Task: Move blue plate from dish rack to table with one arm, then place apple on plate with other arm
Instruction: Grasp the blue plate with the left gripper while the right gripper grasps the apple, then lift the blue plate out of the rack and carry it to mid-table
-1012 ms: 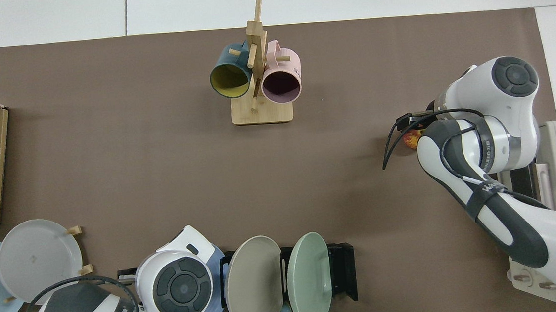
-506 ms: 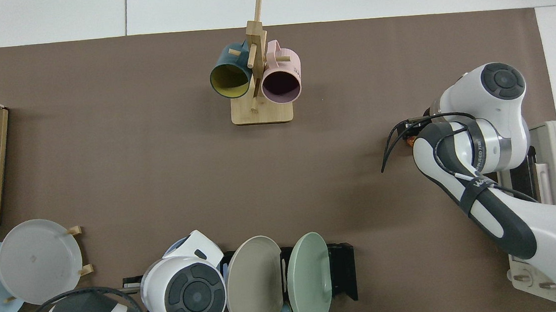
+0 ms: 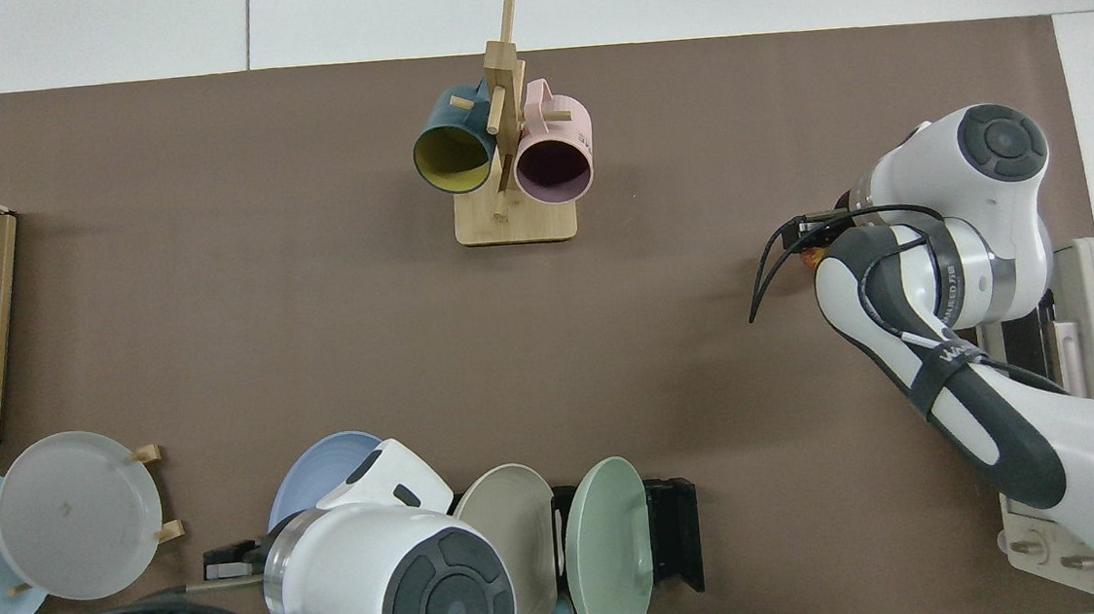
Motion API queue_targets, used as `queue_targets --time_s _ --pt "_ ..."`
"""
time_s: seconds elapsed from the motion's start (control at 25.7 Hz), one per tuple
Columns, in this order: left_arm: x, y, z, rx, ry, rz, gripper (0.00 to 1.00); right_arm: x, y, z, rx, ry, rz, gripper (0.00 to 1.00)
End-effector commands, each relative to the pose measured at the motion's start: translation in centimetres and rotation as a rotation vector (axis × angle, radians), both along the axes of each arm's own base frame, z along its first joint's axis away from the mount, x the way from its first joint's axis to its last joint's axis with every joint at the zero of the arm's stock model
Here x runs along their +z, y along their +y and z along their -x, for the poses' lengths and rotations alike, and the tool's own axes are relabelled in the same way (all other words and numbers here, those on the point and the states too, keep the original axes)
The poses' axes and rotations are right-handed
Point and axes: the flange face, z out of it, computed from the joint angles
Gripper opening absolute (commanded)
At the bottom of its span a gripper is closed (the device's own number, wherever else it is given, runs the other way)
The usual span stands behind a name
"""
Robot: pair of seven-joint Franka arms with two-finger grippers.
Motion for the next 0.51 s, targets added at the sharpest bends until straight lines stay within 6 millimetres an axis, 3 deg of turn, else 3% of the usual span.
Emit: queue_targets --time_s 0.0,0.12,0.31,0.47 --pt "3.7 0.8 -5.0 0.029 -0.005 -0.018 0.0 4.0 0.1 -0.8 -0.019 -0.011 0.005 0.0" --pt "5.0 3.7 -8.2 0.083 -0.049 0.017 0.0 7.4 -0.1 -0.8 -0.021 -0.029 0.004 0.0" --pt "3.9 8.0 -12.9 0.193 -0.145 0.136 0.0 12.4 -0.2 0.2 -0.02 0.009 0.005 0.0" --pt "2.9 10.2 -15.8 0.272 -0.167 0.321 0.0 16.5 0.0 1.2 -0.02 0.032 -0.003 0.0"
